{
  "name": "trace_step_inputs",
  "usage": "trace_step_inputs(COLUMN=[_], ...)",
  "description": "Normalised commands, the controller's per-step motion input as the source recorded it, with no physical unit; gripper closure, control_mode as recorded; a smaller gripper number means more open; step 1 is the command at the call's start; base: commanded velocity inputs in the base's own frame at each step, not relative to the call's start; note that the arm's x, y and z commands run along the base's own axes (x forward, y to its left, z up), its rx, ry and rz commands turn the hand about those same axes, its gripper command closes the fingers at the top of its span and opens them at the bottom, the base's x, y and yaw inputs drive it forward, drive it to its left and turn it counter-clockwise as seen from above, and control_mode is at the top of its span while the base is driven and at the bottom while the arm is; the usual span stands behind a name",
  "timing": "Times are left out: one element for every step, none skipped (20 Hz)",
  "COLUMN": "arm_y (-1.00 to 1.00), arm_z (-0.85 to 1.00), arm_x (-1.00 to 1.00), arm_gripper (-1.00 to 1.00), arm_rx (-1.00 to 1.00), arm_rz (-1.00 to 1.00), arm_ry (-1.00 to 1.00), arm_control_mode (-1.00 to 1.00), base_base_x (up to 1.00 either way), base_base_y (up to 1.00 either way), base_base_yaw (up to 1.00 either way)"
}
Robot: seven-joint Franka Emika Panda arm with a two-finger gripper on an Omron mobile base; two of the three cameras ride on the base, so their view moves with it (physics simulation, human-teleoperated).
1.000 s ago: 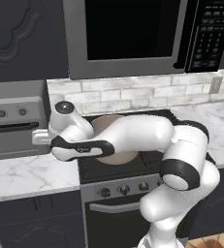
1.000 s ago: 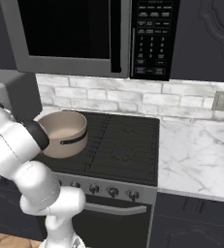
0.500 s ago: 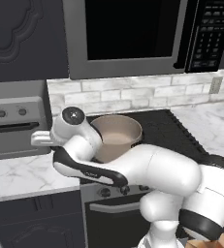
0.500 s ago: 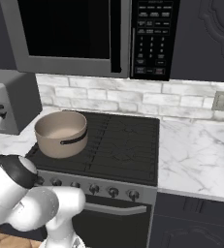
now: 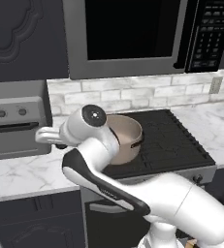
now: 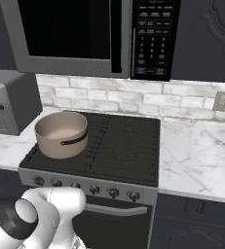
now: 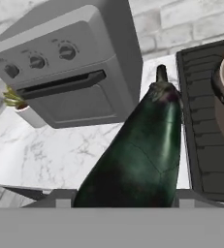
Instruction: Turn on the burner for the pot on the stove. Wait thirty seconds for the pot to heat up. Then add the eggplant to the pot.
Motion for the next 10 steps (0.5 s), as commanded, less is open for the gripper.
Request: trace_step_inputs(arm_y=[-0.43,-0.40,-0.39,-0.38,-0.44,-0.50,-0.56,-0.57,-0.55,-0.54], arm_z=[0.20,0.23,0.25,0.31,0.31,0.36,0.41,0.50,0.56,0.66], arm_x=[-0.57,-0.53,-0.49,-0.45,-0.43,-0.33,-0.24,-0.17,-0.12,-0.08], arm_gripper=[1.00,1.00,1.00,1.00,1.00,1.00,1.00,1.00,1.00,1.00], arm_rx=[0.00,0.00,0.00,0.00,0.00,0.00,0.00,0.00,0.00,0.00], arm_rz=[0.00,0.01,0.02,0.02,0.02,0.00,0.00,0.00,0.00,0.00], arm_ry=[-0.14,-0.13,-0.13,-0.11,-0.08,-0.03,0.00,0.00,0.00,0.00], arm_control_mode=[-1.00,-1.00,-1.00,-1.00,-1.00,-1.00,-1.00,-1.00,-1.00,-1.00], base_base_x=[0.00,0.00,0.00,0.00,0.00,0.00,0.00,0.00,0.00,0.00], base_base_y=[0.00,0.00,0.00,0.00,0.00,0.00,0.00,0.00,0.00,0.00], base_base_yaw=[0.00,0.00,0.00,0.00,0.00,0.00,0.00,0.00,0.00,0.00])
